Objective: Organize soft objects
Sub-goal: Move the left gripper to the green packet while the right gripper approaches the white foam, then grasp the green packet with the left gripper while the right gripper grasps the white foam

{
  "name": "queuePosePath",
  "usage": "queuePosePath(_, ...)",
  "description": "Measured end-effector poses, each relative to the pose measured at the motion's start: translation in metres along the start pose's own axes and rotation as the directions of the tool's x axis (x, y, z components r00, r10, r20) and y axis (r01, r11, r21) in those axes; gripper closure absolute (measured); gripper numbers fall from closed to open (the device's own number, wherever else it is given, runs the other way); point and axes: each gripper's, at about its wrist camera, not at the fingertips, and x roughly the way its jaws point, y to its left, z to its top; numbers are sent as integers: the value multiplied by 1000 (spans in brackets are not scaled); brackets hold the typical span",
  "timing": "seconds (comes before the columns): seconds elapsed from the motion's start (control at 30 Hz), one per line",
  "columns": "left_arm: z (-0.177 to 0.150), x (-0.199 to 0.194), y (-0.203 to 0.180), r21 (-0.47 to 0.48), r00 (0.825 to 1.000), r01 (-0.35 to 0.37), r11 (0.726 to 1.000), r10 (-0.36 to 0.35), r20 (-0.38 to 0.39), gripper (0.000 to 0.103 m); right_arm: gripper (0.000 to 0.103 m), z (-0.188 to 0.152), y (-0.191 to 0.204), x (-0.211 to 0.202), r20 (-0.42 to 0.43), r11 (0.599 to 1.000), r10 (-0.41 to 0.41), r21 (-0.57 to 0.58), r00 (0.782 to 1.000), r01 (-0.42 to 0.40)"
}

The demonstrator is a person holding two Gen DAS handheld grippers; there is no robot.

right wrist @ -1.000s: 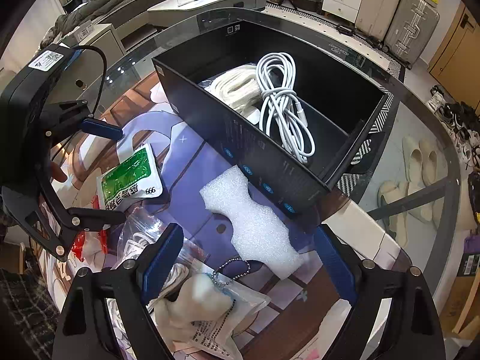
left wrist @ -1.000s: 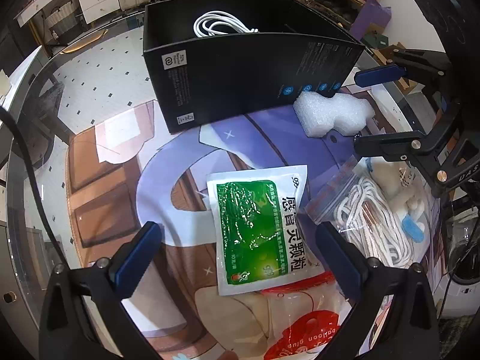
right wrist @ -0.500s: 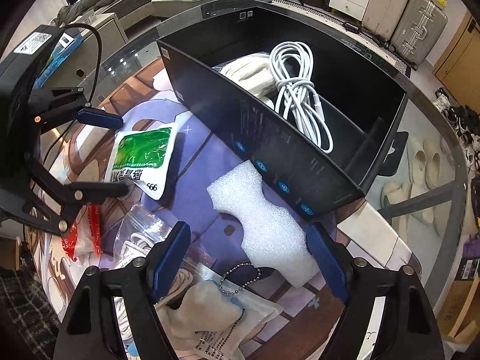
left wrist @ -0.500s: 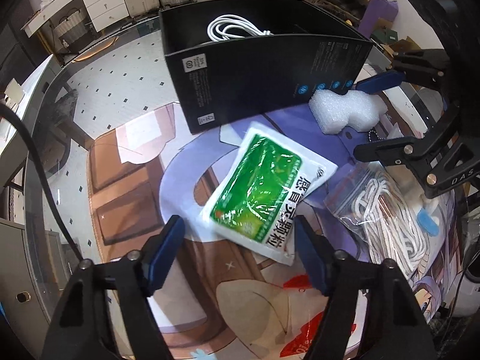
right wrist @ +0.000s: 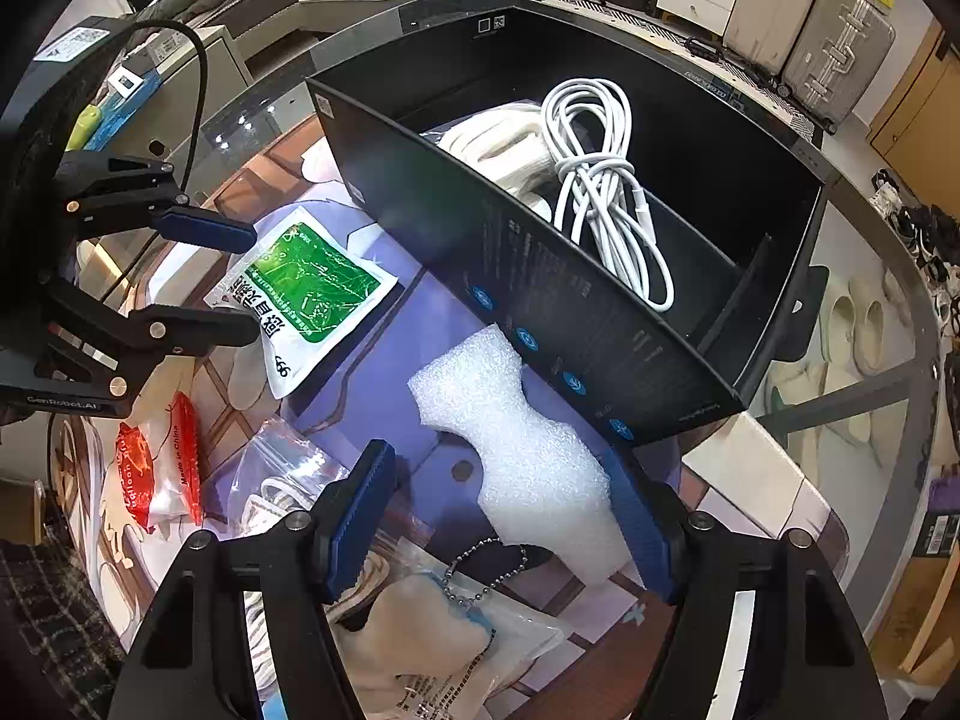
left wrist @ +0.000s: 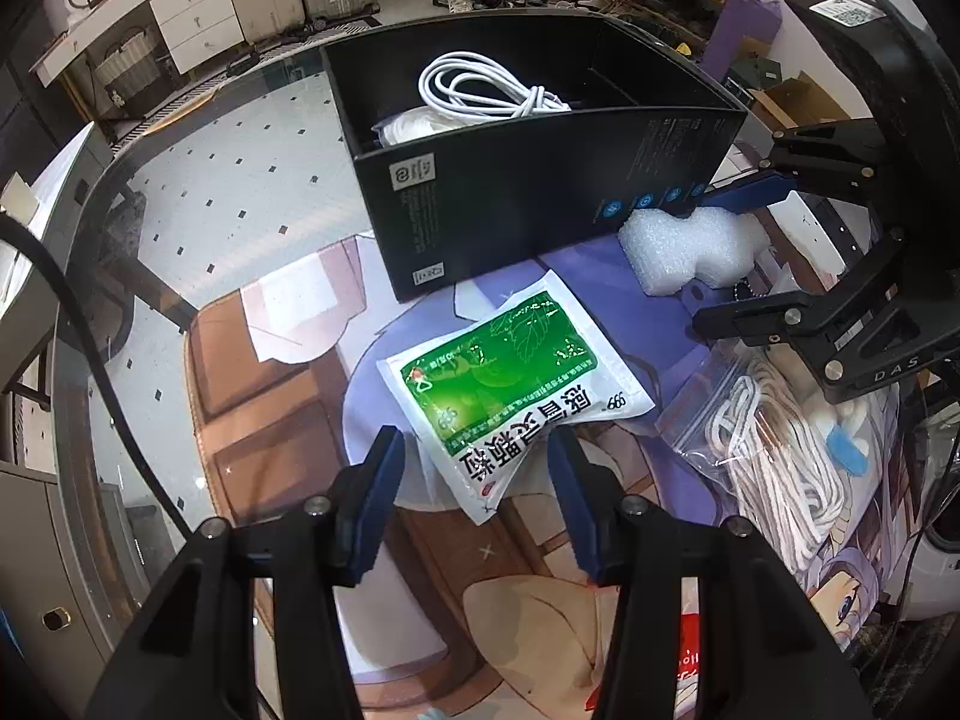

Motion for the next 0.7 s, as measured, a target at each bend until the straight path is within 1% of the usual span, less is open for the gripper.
queuePosePath(0.1,2,-3,-1,17,1000,-3,1000,3,7,53,33,-2,2,2,-7,1000,-5,4,1000,5)
queuePosePath(0.13,4,-5,-1,24,1000,0,1000,0,11,51,33,-2,1,2,-7,1000,-4,5,1000,4)
queuePosePath(0.17,6,-6,-1,35,1000,-2,999,1,15,43,33,-2,1,3,-7,1000,-1,7,1000,1)
queuePosePath(0.23,10,-7,-6,85,1000,-8,996,7,20,36,33,-2,0,3,-7,1000,2,9,1000,-2)
queuePosePath(0.33,18,-8,-11,160,1000,-13,987,11,12,36,33,-1,-1,3,-12,1000,5,13,1000,-5)
queuePosePath(0.43,22,-7,-14,223,1000,13,975,-12,-8,34,33,0,-5,4,-12,1000,10,20,1000,-10)
queuePosePath(0.53,26,-5,-23,300,1000,14,954,-6,-26,29,33,1,-7,5,-12,999,16,29,1000,-15)
queuePosePath(0.6,28,-3,-23,327,999,18,945,-8,-32,29,33,2,-9,6,-12,999,19,33,1000,-18)
queuePosePath(0.7,31,-1,-20,337,998,48,940,-35,-45,29,33,2,-10,8,-14,999,20,33,1000,-19)
